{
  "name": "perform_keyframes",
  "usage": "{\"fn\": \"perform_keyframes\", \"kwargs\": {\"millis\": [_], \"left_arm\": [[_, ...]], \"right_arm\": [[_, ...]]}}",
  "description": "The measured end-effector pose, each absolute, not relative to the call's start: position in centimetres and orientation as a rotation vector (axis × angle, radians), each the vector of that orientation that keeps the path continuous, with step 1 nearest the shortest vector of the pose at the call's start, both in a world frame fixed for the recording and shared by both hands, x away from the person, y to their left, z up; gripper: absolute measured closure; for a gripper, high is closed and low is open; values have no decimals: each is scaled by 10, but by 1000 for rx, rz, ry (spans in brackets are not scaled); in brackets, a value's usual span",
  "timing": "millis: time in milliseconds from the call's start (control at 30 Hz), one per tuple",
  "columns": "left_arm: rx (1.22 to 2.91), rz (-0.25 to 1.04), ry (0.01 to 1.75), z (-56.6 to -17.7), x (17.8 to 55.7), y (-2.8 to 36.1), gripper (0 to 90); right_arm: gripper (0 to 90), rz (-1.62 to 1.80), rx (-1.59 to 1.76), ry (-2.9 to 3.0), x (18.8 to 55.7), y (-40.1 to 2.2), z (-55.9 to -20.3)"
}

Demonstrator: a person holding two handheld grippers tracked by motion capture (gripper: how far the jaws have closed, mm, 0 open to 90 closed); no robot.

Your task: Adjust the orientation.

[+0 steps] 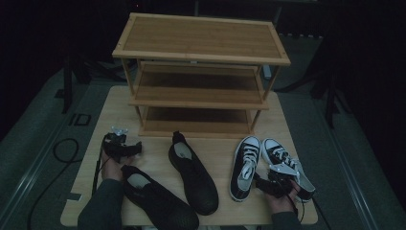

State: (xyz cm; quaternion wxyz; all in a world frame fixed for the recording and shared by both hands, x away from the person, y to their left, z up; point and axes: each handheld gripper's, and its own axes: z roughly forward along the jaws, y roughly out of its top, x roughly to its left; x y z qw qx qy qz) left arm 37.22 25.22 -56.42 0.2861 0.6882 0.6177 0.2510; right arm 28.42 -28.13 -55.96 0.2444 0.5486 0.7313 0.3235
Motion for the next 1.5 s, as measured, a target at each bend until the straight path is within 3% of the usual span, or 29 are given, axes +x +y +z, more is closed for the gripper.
{"fn": "perform_keyframes", "kwargs": {"millis": [200, 233, 400, 500, 600, 1100, 1500], "left_arm": [[1847, 669, 1626, -564, 370, 253, 177], [1862, 660, 1596, -562, 368, 253, 239], [1864, 659, 1579, -562, 368, 254, 333], [1891, 634, 1591, -557, 365, 255, 455], [1930, 605, 1581, -554, 364, 256, 520], [2099, 505, 1406, -521, 354, 258, 554], [2104, 410, 1295, -489, 350, 250, 586]], "right_arm": [[293, 883, 1499, 1996, 284, -281, -560], [293, 883, 1500, 1997, 284, -281, -560], [292, 883, 1500, 1997, 284, -281, -560], [292, 883, 1500, 1997, 284, -281, -560], [292, 883, 1500, 1997, 284, -281, -560], [291, 884, 1499, 1997, 284, -281, -560], [292, 884, 1500, 1997, 284, -281, -560]]}}
